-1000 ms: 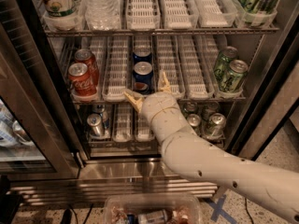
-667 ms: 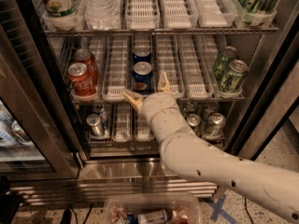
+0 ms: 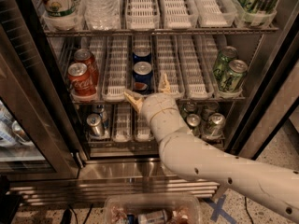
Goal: Pick pepsi can from middle shelf of fridge
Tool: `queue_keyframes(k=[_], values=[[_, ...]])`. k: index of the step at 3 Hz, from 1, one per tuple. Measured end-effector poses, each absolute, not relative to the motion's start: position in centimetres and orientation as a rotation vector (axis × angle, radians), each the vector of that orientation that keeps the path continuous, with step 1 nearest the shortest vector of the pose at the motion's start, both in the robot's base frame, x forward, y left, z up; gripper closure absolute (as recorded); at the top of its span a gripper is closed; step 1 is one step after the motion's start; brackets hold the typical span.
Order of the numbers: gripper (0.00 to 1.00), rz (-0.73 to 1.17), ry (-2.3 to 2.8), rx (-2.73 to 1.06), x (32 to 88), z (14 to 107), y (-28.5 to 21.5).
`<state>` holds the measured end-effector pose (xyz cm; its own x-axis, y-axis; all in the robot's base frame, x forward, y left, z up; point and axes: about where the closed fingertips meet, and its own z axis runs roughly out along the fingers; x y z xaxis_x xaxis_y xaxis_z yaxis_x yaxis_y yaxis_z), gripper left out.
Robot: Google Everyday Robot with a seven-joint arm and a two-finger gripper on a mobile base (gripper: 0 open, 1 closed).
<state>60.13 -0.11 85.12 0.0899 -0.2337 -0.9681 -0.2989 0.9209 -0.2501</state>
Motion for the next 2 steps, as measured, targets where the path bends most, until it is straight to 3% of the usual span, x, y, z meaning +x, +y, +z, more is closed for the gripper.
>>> queue_keyframes(k=[2], values=[[0.24, 0.071, 1.505, -0.420, 60.98, 84.41, 0.34]])
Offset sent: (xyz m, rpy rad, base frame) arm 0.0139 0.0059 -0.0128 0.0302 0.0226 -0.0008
